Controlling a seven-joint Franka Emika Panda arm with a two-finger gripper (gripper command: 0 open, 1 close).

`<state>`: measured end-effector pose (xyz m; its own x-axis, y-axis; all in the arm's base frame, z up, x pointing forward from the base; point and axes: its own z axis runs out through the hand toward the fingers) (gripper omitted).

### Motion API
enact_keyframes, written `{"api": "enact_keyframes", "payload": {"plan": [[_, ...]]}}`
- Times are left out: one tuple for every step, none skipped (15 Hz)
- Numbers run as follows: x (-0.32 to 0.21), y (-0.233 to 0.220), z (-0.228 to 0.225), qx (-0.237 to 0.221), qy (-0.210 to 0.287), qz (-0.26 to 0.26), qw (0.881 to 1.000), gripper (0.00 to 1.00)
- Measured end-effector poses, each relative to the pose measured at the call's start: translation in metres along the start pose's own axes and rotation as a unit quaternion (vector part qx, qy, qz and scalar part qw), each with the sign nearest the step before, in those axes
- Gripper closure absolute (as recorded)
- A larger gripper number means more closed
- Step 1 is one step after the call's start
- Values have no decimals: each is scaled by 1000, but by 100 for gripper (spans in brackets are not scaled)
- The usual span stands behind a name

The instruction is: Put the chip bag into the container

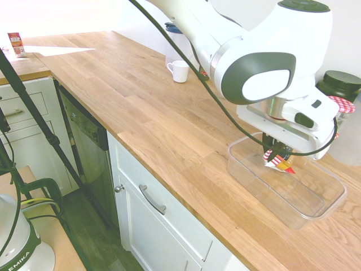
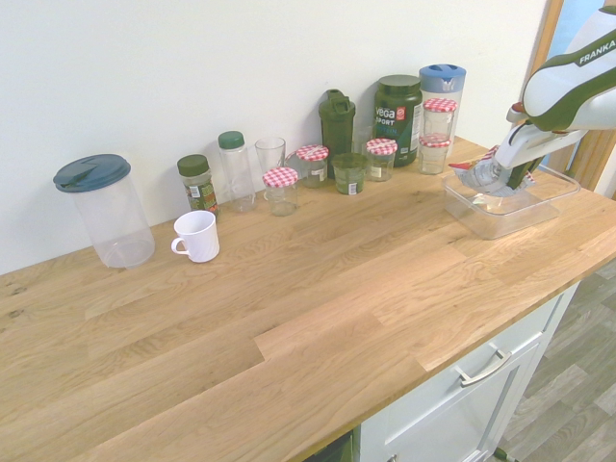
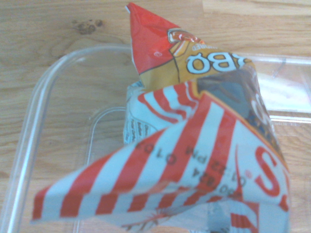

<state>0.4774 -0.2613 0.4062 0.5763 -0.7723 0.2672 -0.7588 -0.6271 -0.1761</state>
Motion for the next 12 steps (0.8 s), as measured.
{"api": "enact_keyframes", "payload": {"plan": [[0, 5, 5, 1, -1, 0, 1000, 100], [0, 10, 10, 0, -3, 0, 1000, 100], [0, 16, 13, 0, -3, 1, 1000, 100], [-1, 22, 16, 0, -4, 2, 1000, 100], [-2, 26, 19, 1, -6, 4, 1000, 0], [-1, 28, 21, 2, -8, 7, 1000, 0], [-1, 30, 22, 3, -10, 9, 1000, 0], [-1, 31, 24, 3, -11, 11, 1000, 0], [-1, 31, 24, 5, -12, 12, 1000, 0], [-1, 32, 25, 5, -13, 12, 1000, 0], [-1, 33, 26, 5, -13, 12, 1000, 0], [-1, 35, 27, 4, -14, 11, 1000, 0]]}}
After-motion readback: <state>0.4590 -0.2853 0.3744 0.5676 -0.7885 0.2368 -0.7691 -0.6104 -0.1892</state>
